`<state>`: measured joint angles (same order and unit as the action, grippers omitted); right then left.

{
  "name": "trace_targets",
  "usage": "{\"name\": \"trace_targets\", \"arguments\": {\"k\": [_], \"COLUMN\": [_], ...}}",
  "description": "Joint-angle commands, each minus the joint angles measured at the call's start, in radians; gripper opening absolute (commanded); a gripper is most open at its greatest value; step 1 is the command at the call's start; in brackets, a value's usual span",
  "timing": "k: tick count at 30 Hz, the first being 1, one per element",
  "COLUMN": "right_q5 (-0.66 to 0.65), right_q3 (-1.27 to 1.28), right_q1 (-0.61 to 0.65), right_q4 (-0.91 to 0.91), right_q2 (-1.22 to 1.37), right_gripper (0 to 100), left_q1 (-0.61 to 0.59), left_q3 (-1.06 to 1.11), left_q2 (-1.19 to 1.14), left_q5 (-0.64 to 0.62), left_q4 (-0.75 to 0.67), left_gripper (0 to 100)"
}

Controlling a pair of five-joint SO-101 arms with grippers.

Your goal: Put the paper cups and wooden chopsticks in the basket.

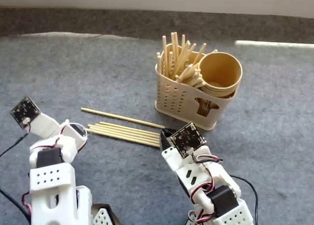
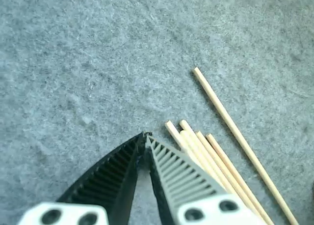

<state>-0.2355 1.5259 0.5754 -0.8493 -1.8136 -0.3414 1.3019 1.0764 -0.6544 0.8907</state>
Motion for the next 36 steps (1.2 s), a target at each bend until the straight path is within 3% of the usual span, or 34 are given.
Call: {"name": "trace_targets", "arguments": {"k": [1, 6, 11, 24, 28, 36], "right_q5": [-0.068, -0.101, -0.097, -0.104, -0.104, -0.103], "right_q3": [-0.081, -0.145, -0.312, -0.702, -0.809, -1.050], "right_q1": [-0.007, -0.004, 0.001, 0.213, 0.228, 0.228], "right_q4": [-0.061, -0.133, -0.154, -0.153, -0.157, -0.153], "right_q2": [0.007, 0.044, 0.295, 0.990, 1.158, 1.460], "right_gripper": [1.0, 1.0, 1.0, 1.1, 4.9, 9.4], "left_q1": [-0.012, -0.128, -0.202, -0.209, -0.209, -0.209], "left_q3": [0.039, 0.134, 0.209, 0.398, 0.395, 0.395], "left_q2": [0.081, 0.191, 0.312, 0.674, 0.740, 0.746], "left_q5": [0.063, 0.095, 0.095, 0.101, 0.101, 0.101], "left_q4": [-0.021, -0.021, -0.038, -0.077, -0.003, 0.000], "left_gripper": [3, 3, 3, 3, 3, 3]}}
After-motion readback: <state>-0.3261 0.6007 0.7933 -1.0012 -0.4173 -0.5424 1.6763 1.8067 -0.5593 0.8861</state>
